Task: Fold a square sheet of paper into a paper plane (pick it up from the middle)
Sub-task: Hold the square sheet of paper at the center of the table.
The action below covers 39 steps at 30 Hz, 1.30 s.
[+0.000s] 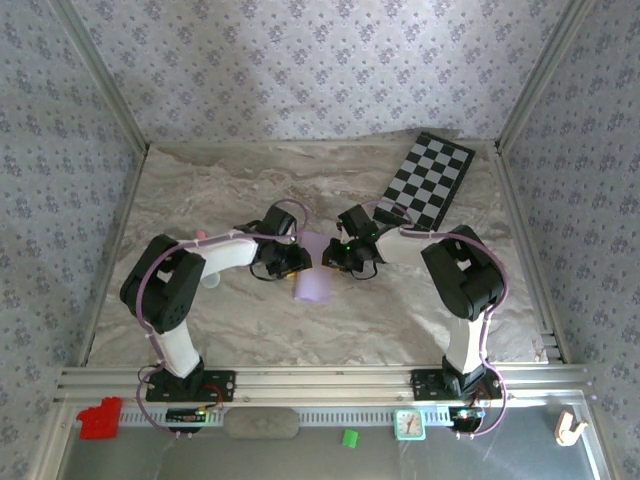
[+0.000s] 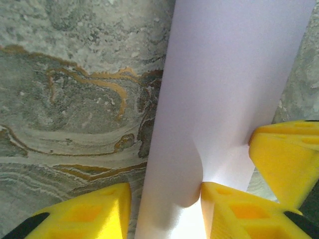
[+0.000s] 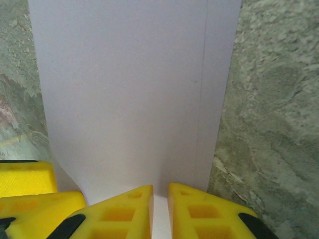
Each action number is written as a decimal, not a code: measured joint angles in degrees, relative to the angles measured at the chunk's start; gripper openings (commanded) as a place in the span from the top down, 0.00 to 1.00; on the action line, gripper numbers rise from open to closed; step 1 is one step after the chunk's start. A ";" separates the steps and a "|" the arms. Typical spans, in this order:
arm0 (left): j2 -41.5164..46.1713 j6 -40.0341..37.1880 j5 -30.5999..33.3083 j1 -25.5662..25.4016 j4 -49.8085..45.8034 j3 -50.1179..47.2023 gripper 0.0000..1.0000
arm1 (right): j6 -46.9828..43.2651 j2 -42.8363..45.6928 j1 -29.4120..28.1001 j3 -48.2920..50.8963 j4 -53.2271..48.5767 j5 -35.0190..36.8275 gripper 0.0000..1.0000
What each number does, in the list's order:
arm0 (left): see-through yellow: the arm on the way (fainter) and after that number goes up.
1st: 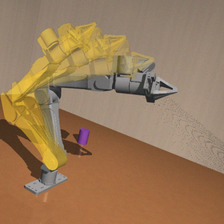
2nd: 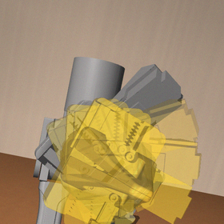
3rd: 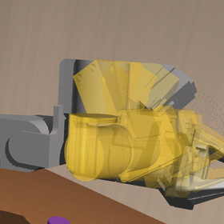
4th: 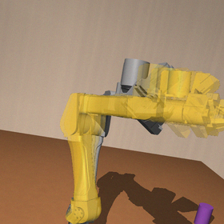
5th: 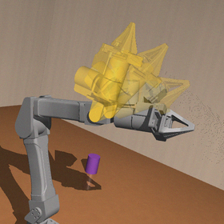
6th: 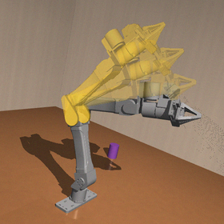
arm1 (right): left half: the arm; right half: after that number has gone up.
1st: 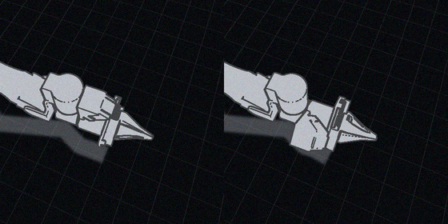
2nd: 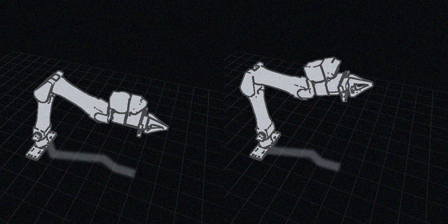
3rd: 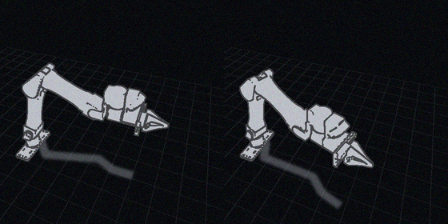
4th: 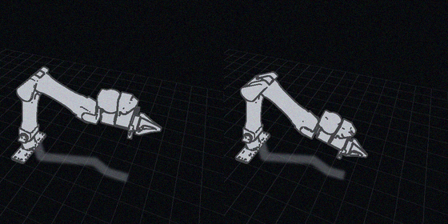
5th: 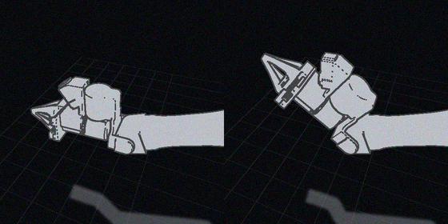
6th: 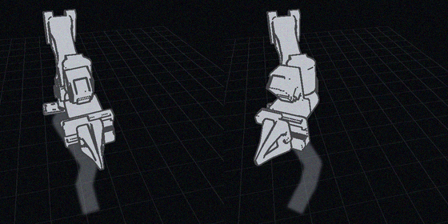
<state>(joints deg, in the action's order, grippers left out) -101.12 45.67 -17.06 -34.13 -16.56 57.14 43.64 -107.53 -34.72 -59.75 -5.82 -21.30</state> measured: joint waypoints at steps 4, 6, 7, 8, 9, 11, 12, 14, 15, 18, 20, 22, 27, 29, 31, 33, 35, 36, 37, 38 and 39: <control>-0.92 -1.16 -0.04 0.00 -1.70 1.38 0.57 | 0.07 0.00 0.26 0.02 0.11 -1.16 0.81; -1.42 -1.73 -0.04 0.00 -2.71 2.14 0.58 | 0.28 0.02 0.52 0.00 0.31 -1.95 0.80; -1.68 -1.99 -0.09 0.00 -3.13 2.51 0.58 | 0.48 0.13 0.66 0.02 0.44 -2.32 0.80; -1.92 -2.21 -0.09 -0.02 -3.52 2.84 0.58 | 0.52 0.26 0.76 0.02 0.57 -2.58 0.80; -2.19 -2.49 -0.07 -0.07 -4.11 3.21 0.58 | 0.72 0.66 0.96 0.02 0.76 -2.84 0.79; -2.45 -3.06 -0.07 -0.11 -4.76 3.65 0.58 | 0.94 2.08 1.40 0.42 1.40 -3.13 0.78; -2.58 -3.26 -0.04 -0.15 -5.05 3.87 0.58 | 0.98 3.13 1.64 0.83 1.75 -3.13 0.77; -2.95 -3.85 -0.04 -0.17 -5.79 4.42 0.58 | 1.16 5.73 2.29 2.14 2.60 -3.10 0.77; -3.10 -4.24 -0.04 -0.17 -6.12 4.70 0.58 | 1.36 7.34 2.82 3.19 3.08 -2.86 0.76; -3.32 -5.62 0.28 -0.50 -7.10 5.33 0.58 | 1.84 11.82 4.83 6.86 4.20 -1.53 0.76; -3.72 -6.40 0.61 -0.66 -7.72 5.84 0.58 | 2.01 14.32 6.54 9.49 4.59 -0.44 0.76; -3.85 -7.15 0.68 -0.74 -8.09 6.05 0.58 | 2.08 16.04 8.31 11.72 4.72 0.55 0.75; -4.07 -7.96 0.85 -0.76 -8.22 6.14 0.58 | 2.19 19.17 11.80 14.99 4.28 1.99 0.75; -4.22 -7.91 0.87 -0.74 -8.24 6.19 0.58 | 2.16 20.33 12.63 15.65 4.26 2.49 0.74; -4.33 -7.69 0.98 -0.74 -8.28 6.27 0.58 | 2.16 21.16 13.18 15.93 4.15 2.54 0.74; -4.37 -7.48 1.03 -0.76 -8.35 6.32 0.58 | 2.16 21.66 13.42 16.00 4.09 2.64 0.74; -4.37 -7.37 1.03 -0.76 -8.35 6.34 0.58 | 2.14 21.90 13.49 16.00 4.11 2.67 0.75; -4.42 -7.28 1.05 -0.76 -8.35 6.36 0.58 | 2.14 21.92 13.49 16.00 4.09 2.67 0.74; -4.44 -7.28 1.03 -0.76 -8.37 6.36 0.58 | 2.14 21.92 13.49 16.00 4.09 2.67 0.74; -4.46 -7.28 1.03 -0.76 -8.35 6.36 0.57 | 2.14 21.92 13.49 16.00 4.09 2.67 0.74; -4.48 -7.30 1.03 -0.79 -8.39 6.40 0.57 | 2.14 21.92 13.49 16.00 4.11 2.64 0.74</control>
<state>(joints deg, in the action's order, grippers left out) -105.60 38.37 -16.03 -34.92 -24.95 63.55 45.78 -85.60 -21.23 -43.75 -1.72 -18.65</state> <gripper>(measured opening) 0.423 0.257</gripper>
